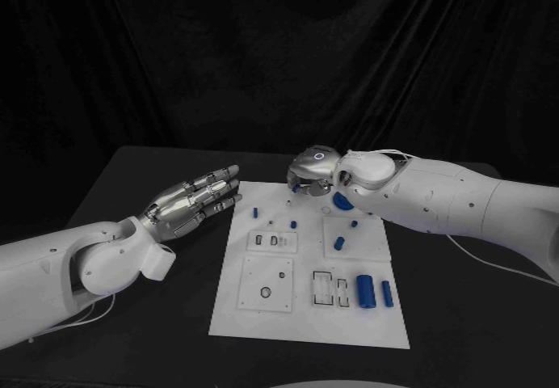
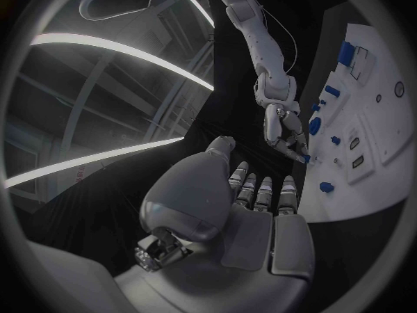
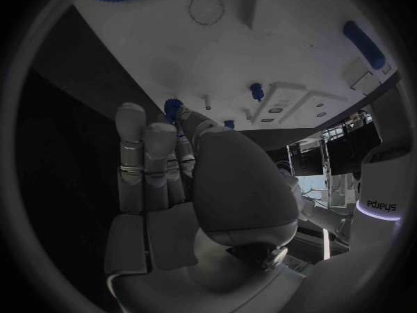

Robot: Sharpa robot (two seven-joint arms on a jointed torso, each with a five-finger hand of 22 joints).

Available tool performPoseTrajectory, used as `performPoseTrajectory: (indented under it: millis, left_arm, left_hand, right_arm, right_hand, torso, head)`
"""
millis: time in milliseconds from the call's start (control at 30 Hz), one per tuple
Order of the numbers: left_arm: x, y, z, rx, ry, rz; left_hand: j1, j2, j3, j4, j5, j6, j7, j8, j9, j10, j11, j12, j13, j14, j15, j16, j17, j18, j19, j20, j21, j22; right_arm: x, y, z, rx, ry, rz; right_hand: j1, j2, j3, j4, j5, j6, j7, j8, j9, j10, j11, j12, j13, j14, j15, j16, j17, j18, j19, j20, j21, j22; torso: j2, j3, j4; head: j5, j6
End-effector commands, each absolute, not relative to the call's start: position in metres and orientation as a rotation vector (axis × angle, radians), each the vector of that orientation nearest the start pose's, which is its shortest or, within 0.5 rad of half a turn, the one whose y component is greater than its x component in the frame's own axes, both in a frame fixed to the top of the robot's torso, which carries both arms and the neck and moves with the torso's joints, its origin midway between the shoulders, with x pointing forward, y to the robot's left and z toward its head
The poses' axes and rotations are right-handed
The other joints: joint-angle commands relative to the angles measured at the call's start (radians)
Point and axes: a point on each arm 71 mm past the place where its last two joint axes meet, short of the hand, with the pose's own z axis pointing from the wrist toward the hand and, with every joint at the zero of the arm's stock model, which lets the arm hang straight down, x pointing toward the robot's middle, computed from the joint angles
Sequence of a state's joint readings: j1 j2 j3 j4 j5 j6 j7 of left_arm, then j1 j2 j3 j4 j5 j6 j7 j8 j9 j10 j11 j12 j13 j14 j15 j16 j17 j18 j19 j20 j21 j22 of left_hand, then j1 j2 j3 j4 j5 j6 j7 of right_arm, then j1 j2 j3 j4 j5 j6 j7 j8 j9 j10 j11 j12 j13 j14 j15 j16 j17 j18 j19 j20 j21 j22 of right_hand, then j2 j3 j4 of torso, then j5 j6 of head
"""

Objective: Assemble the parts on the task board

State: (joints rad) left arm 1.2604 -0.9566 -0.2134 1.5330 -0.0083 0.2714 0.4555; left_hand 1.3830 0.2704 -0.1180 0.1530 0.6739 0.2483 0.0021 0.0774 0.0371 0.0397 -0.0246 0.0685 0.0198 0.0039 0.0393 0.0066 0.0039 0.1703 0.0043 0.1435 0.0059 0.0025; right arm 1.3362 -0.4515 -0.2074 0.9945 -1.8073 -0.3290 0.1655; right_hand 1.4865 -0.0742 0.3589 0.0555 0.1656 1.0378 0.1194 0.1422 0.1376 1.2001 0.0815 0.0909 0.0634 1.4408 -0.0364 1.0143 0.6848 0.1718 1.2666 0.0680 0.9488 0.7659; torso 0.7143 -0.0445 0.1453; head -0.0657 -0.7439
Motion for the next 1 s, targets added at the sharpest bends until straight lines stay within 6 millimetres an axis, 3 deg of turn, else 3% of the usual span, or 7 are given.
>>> performPoseTrajectory:
  millis: [33, 267, 667, 1000]
  left_arm:
    - [0.4536, 0.2351, -0.1989, -0.97, 1.693, -1.988]
    - [0.4539, 0.2363, -0.1994, -0.973, 1.698, -1.981]
    - [0.4543, 0.2362, -0.2, -0.975, 1.708, -1.978]
    - [0.4542, 0.2361, -0.2006, -0.977, 1.717, -1.975]
  left_hand:
    - [-0.011, 0.0, 0.003, -0.002, 0.004, 0.007, 0.006, 0.005, 0.002, 0.0, -0.003, 0.006, 0.0, 0.003, -0.002, 0.001, 0.0, 0.008, 0.002, 0.002, -0.002, 0.001]
    - [-0.012, 0.003, 0.006, -0.002, 0.004, 0.01, 0.008, 0.007, 0.002, 0.0, -0.001, 0.007, 0.001, 0.003, 0.0, 0.001, 0.0, 0.007, 0.003, 0.004, -0.002, 0.001]
    - [-0.013, 0.008, 0.011, -0.002, 0.006, 0.016, 0.012, 0.011, 0.003, 0.001, 0.002, 0.01, 0.001, 0.004, 0.003, 0.001, 0.001, 0.007, 0.004, 0.007, -0.002, 0.001]
    - [-0.013, 0.013, 0.018, -0.004, 0.007, 0.025, 0.017, 0.016, 0.005, 0.001, 0.007, 0.012, 0.001, 0.004, 0.005, 0.002, 0.001, 0.008, 0.005, 0.011, -0.001, 0.002]
  right_arm:
    - [0.5644, -0.1332, -0.1883, -0.776, 1.468, 0.438]
    - [0.5637, -0.1313, -0.1905, -0.771, 1.451, 0.444]
    - [0.5647, -0.1309, -0.1917, -0.764, 1.451, 0.438]
    - [0.5668, -0.1312, -0.1944, -0.756, 1.487, 0.413]
  right_hand:
    - [0.005, 0.0, 0.006, 0.001, 0.006, -0.009, 0.002, -0.004, -0.002, 0.025, -0.026, -0.006, 0.0, -0.002, 0.003, 0.001, -0.002, -0.012, -0.001, 0.003, 0.001, 0.0]
    - [0.004, 0.0, 0.007, 0.002, 0.007, -0.011, 0.003, -0.007, -0.002, 0.025, -0.026, -0.007, 0.0, -0.003, 0.003, 0.0, -0.003, -0.012, -0.001, 0.003, 0.003, 0.003]
    - [0.003, -0.001, 0.01, 0.003, 0.009, -0.018, 0.002, -0.012, -0.003, 0.02, -0.024, -0.012, 0.0, -0.004, 0.001, 0.0, -0.002, -0.013, 0.0, 0.003, 0.01, 0.014]
    - [-0.002, -0.01, 0.017, 0.005, 0.007, -0.051, -0.005, -0.036, -0.01, -0.016, -0.022, -0.029, -0.001, -0.009, -0.013, -0.004, -0.003, -0.014, -0.006, -0.008, 0.015, 0.028]
  torso:
    - [-0.002, -0.0006, 0.0001]
    - [-0.001, -0.0012, -0.0001]
    - [-0.001, -0.001, 0.0041]
    - [-0.002, -0.0022, -0.0001]
  head:
    - [0.003, -0.002]
    - [0.007, -0.002]
    - [0.003, -0.002]
    - [0.007, -0.004]
